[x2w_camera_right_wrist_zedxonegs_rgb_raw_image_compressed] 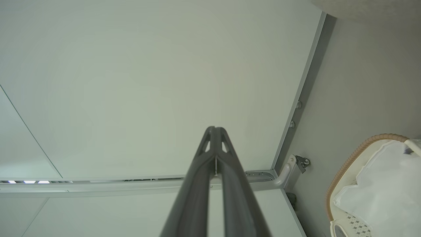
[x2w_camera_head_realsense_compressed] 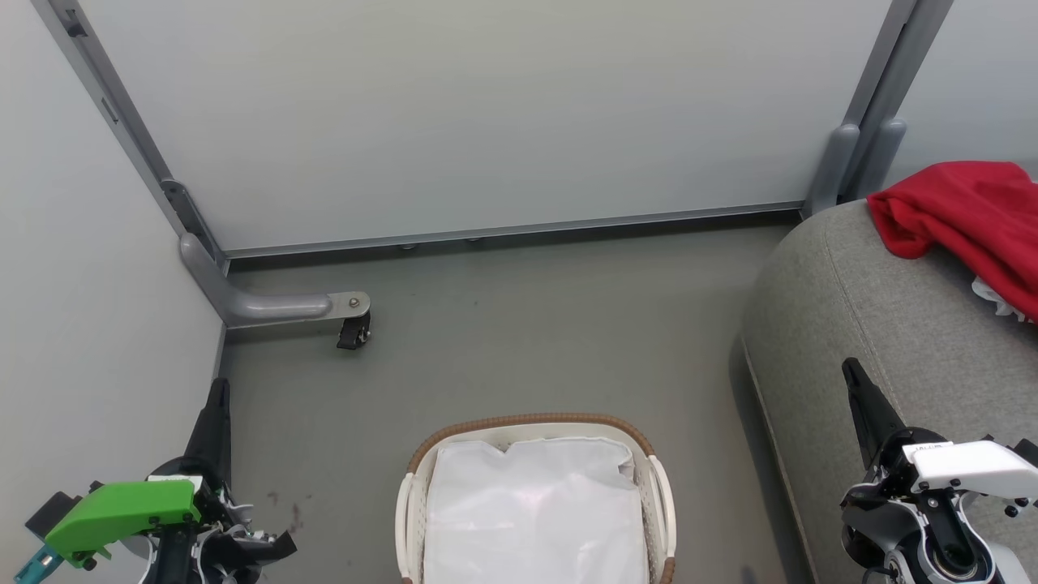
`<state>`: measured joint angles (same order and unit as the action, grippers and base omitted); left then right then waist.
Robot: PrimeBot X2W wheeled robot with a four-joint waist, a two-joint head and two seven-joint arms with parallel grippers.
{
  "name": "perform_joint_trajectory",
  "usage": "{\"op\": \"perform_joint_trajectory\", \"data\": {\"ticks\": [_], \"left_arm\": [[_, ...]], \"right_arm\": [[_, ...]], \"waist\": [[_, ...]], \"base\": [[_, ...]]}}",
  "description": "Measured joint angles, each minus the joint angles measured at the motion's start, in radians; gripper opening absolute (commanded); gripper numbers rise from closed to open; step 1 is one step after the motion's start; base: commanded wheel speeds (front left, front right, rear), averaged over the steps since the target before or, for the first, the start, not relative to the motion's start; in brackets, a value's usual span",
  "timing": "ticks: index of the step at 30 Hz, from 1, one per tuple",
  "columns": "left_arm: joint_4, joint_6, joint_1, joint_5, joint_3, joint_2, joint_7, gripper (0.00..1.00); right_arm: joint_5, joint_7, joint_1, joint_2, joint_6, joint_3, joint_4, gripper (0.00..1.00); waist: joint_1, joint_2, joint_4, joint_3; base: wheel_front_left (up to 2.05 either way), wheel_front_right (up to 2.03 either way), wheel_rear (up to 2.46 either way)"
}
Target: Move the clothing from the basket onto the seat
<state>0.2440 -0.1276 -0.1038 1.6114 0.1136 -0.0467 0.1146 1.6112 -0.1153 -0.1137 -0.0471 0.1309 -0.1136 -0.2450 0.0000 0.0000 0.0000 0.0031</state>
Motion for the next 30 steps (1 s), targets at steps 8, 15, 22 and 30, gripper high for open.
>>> {"op": "perform_joint_trajectory", "data": {"ticks": [8,15,22,30], "left_arm": [[0.001,0.0,0.0,0.0,0.0,0.0,0.0,0.0],[0.001,0.0,0.0,0.0,0.0,0.0,0.0,0.0],[0.001,0.0,0.0,0.0,0.0,0.0,0.0,0.0],[0.001,0.0,0.0,0.0,0.0,0.0,0.0,0.0]], "right_arm": [[0.0,0.0,0.0,0.0,0.0,0.0,0.0,0.0],[0.0,0.0,0.0,0.0,0.0,0.0,0.0,0.0],[0.0,0.0,0.0,0.0,0.0,0.0,0.0,0.0],[0.0,0.0,0.0,0.0,0.0,0.0,0.0,0.0]], "waist": [[0.0,0.0,0.0,0.0],[0.0,0.0,0.0,0.0],[0.0,0.0,0.0,0.0],[0.0,0.0,0.0,0.0]], "base": [[0.0,0.0,0.0],[0.0,0.0,0.0],[0.0,0.0,0.0],[0.0,0.0,0.0]]}}
